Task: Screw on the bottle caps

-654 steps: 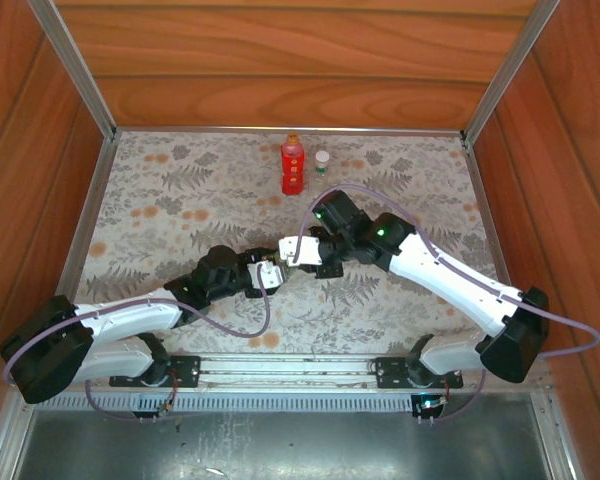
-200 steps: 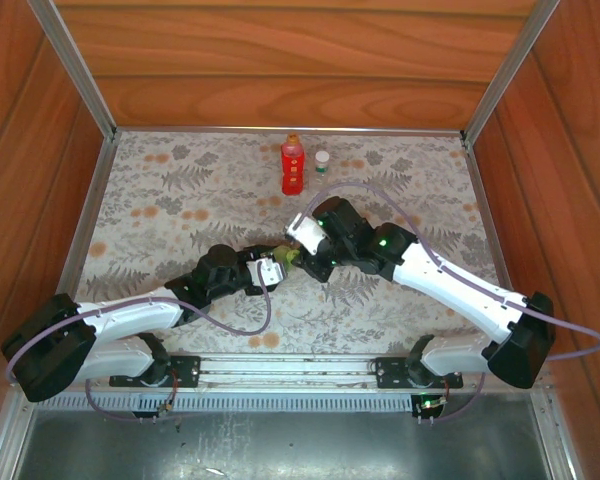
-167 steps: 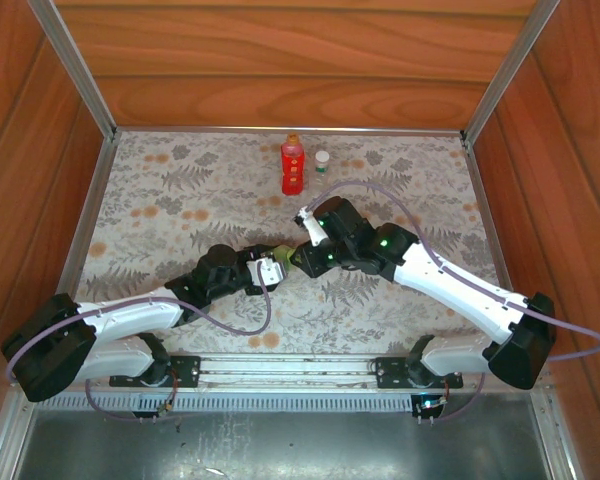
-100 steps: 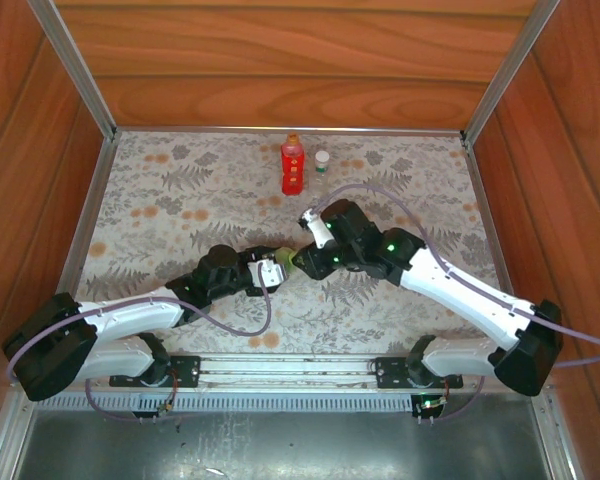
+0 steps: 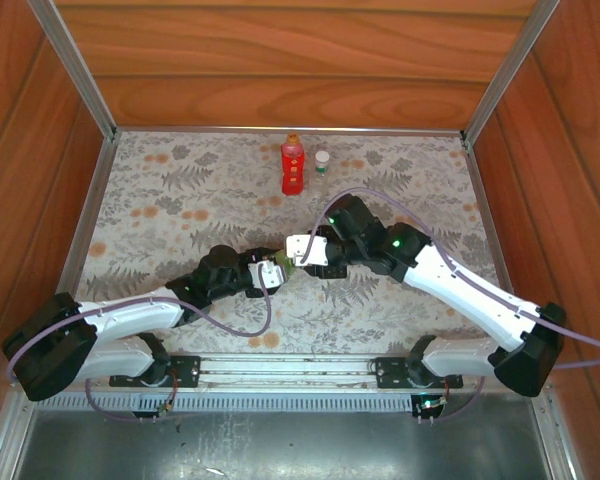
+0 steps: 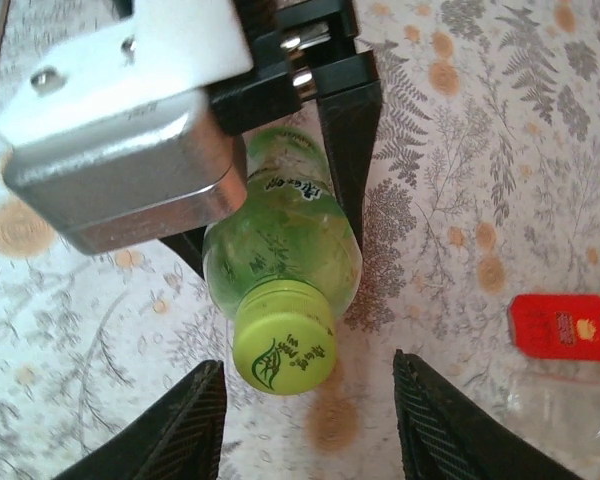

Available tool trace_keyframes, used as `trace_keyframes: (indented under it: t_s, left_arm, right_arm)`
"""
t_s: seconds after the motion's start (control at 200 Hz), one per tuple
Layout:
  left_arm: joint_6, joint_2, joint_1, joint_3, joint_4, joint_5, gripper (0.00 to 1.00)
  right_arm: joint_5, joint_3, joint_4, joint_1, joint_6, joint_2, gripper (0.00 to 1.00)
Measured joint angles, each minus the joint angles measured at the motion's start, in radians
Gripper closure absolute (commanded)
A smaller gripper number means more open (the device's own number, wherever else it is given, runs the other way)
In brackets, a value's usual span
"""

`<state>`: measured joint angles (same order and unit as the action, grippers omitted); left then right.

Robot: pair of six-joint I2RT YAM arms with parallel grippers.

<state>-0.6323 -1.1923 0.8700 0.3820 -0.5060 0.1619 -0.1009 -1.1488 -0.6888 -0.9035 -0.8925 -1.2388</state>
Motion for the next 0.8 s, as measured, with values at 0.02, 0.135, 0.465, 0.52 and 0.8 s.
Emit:
trace_keyframes:
  t_s: [0.02, 0.135, 0.465, 0.52, 0.8]
  left_arm:
    - [0.0, 0.0, 0.0, 0.0, 0.001, 0.0, 0.35]
    - [0.0, 0.0, 0.0, 0.0, 0.003, 0.0, 0.35]
    - [0.0, 0.0, 0.001, 0.0, 0.011, -0.001, 0.35]
    - [0.0, 0.0, 0.001, 0.0, 0.015, -0.004, 0.35]
    - [-0.002, 0.0, 0.001, 0.0, 0.025, -0.013, 0.35]
  right_arm:
    - [0.003, -0.003, -0.005, 0.0, -0.016, -0.006, 0.55]
    - [0.01, -0.013, -0.022, -0.006, -0.089, -0.04, 0.58]
    - [0.018, -0.016, -0.025, -0.027, -0.145, -0.06, 0.74]
    - [0.021, -0.016, -0.026, -0.027, -0.139, -0.062, 0.78]
    - [0.026, 0.013, 0.007, -0.027, -0.103, -0.053, 0.75]
